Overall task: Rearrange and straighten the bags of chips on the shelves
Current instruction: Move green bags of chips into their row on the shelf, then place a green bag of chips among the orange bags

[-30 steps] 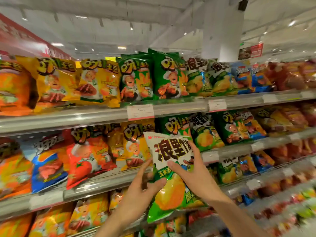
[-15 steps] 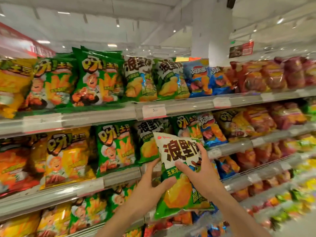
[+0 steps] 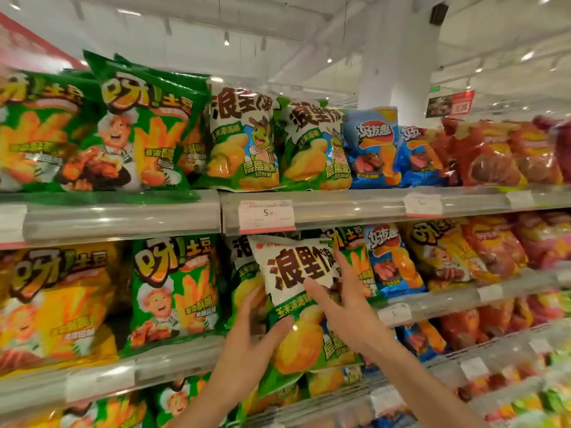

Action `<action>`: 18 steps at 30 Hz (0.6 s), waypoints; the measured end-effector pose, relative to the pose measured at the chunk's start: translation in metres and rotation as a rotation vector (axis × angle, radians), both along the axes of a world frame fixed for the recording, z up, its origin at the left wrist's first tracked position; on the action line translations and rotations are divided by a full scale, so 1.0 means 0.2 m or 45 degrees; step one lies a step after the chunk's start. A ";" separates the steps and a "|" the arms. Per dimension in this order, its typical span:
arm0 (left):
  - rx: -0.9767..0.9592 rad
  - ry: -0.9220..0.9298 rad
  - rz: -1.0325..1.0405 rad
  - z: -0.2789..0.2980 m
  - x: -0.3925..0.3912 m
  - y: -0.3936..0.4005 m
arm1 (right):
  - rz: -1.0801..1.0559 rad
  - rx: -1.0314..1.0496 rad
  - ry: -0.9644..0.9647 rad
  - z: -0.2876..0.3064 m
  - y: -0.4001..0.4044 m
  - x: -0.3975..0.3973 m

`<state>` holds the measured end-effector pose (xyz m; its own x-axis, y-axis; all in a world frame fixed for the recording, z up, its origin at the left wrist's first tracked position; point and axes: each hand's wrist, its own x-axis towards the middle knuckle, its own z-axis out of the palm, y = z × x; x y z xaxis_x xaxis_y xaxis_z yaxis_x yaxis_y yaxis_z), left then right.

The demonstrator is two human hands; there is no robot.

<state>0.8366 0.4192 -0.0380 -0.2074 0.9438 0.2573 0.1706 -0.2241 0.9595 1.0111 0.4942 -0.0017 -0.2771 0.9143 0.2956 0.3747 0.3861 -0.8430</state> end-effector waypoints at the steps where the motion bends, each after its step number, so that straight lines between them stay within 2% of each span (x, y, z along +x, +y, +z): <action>1: 0.017 -0.043 0.029 0.00 -0.01 0.03 | -0.028 0.017 0.016 0.01 0.06 0.01; 4: 0.020 -0.082 0.112 -0.01 -0.02 0.06 | -0.297 0.131 0.005 0.06 0.27 0.11; 7: 0.030 -0.015 0.170 -0.01 -0.04 0.09 | -0.546 0.101 -0.210 0.05 0.50 0.22; 10: 0.049 -0.017 0.234 0.01 -0.02 0.11 | -0.554 -0.018 -0.387 0.01 0.64 0.25; 13: 0.026 -0.036 0.289 0.02 0.02 0.11 | -0.489 -0.001 -0.438 -0.01 0.71 0.25; 18: 0.008 -0.026 0.416 0.05 0.15 0.09 | -0.331 0.046 -0.241 -0.14 0.88 0.29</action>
<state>0.8676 0.4378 -0.0275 -0.5043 0.8248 0.2557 0.2156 -0.1664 0.9622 1.0683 0.6711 -0.0294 -0.0885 0.9515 0.2945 0.6134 0.2850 -0.7365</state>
